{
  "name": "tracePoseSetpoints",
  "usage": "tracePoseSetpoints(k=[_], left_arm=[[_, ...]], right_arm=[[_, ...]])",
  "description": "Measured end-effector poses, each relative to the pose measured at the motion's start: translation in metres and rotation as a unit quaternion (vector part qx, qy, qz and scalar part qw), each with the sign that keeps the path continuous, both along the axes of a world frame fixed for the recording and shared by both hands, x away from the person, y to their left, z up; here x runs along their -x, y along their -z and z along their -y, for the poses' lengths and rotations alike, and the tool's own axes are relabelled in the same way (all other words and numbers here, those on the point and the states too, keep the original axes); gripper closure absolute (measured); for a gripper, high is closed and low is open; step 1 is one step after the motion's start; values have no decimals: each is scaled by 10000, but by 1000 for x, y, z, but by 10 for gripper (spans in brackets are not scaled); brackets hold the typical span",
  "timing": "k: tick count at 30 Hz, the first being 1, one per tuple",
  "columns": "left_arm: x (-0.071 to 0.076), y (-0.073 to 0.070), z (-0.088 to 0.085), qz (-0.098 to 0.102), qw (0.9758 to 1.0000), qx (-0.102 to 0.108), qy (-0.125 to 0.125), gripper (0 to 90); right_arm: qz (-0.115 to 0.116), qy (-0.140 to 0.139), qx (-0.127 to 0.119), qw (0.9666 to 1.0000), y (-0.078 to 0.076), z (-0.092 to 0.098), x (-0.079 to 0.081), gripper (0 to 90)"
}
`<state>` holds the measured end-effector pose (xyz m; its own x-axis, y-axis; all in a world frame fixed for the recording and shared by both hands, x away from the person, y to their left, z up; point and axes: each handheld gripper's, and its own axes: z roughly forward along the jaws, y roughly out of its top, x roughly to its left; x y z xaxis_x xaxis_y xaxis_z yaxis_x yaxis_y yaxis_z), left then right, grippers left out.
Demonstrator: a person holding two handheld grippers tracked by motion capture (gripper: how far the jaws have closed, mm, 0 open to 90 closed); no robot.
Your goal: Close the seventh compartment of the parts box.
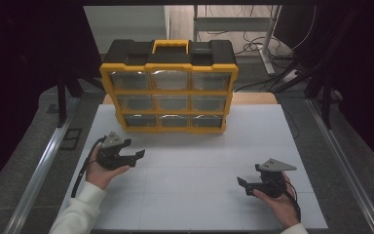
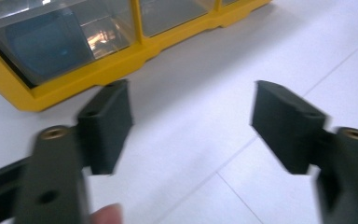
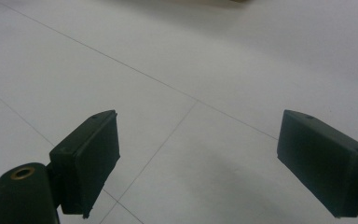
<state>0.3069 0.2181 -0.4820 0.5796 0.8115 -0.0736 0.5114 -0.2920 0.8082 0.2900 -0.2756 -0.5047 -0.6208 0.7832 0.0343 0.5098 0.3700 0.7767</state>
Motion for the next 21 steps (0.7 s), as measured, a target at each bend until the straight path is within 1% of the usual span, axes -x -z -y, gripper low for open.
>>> tracePoseSetpoints(k=[2, 4, 6, 8, 11, 15, 17, 19, 21], left_arm=[[8, 0, 0, 2, 10000, 90, 37, 218], [16, 0, -1, 21, 10000, 51, 24, 189], [23, 0, -3, 40, 10000, 58, -14, 164], [30, 0, -7, 63, 9999, 133, -64, 160], [40, 0, -13, 122, 9997, 149, -130, 157], [49, 5, -19, 94, 9995, 230, -180, 159], [53, 8, -20, 95, 9997, 156, -187, 159], [57, 11, -21, 89, 9997, 147, -173, 159], [61, 14, -21, 110, 9998, 61, -156, 159]], right_arm=[[1, -7, -6, 10000, 0, 0, 0, 132], [-5, -7, -14, 10000, 0, 0, 0, 132], [-2, -16, -21, 10000, 0, 0, 0, 131], [8, -30, -26, 10000, 0, 1, 0, 131], [10, -39, -24, 10000, 0, 1, 0, 130], [5, -22, -29, 10000, 0, 2, 0, 130], [3, -23, -23, 10000, 0, 2, 0, 130], [-5, -21, -19, 10000, 0, 2, 0, 130], [-11, -26, -16, 10000, 0, 2, 0, 130]])
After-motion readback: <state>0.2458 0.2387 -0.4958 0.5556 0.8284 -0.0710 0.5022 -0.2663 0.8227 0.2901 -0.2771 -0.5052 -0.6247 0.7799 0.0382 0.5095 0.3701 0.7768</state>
